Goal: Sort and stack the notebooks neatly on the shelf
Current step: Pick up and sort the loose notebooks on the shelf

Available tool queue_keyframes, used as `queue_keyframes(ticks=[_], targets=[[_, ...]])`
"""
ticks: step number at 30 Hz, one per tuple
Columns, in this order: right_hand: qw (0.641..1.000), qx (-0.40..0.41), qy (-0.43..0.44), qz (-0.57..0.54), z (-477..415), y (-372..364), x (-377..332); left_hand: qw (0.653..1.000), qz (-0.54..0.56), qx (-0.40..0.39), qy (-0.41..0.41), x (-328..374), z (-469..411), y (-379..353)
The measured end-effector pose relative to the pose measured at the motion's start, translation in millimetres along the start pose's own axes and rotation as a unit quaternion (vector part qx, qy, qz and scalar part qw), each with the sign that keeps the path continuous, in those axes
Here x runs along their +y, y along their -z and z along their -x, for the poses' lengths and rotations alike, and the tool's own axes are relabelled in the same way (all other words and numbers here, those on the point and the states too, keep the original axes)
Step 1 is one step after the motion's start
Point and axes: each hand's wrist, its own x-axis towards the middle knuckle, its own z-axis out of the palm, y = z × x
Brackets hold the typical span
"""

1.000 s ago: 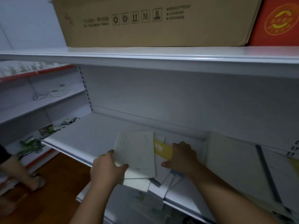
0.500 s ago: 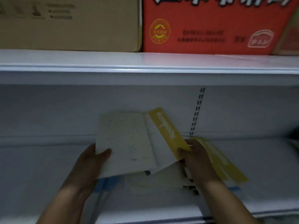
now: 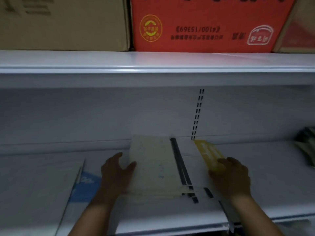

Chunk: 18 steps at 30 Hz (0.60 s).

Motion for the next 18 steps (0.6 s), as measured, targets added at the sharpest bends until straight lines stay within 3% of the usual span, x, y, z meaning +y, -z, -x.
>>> queue_keyframes(ticks=[3,7,10,12,16,18], targets=[[0.977,0.013,0.121,-0.173,16.8,-6.6,-51.3,1.0,-0.022,0.016,0.007,-26.0,-2.5,33.6],[0.921,-0.139,0.286,-0.228,55.9,-35.3,-141.8,0.991,-0.081,0.045,0.092,-75.1,2.4,94.1],[0.871,-0.292,0.345,-0.194,83.9,-66.9,-196.6,0.967,-0.183,0.09,0.153,-109.1,19.9,128.9],[0.848,-0.346,0.38,-0.129,100.6,-87.3,-222.2,0.956,-0.204,0.111,0.182,-126.9,33.2,145.1],[0.841,-0.358,0.401,0.067,115.8,-122.1,-242.1,0.949,-0.202,0.112,0.213,-147.0,55.4,162.7],[0.844,-0.336,0.404,0.106,115.8,-127.2,-243.2,0.948,-0.21,0.118,0.208,-150.8,62.5,166.4]])
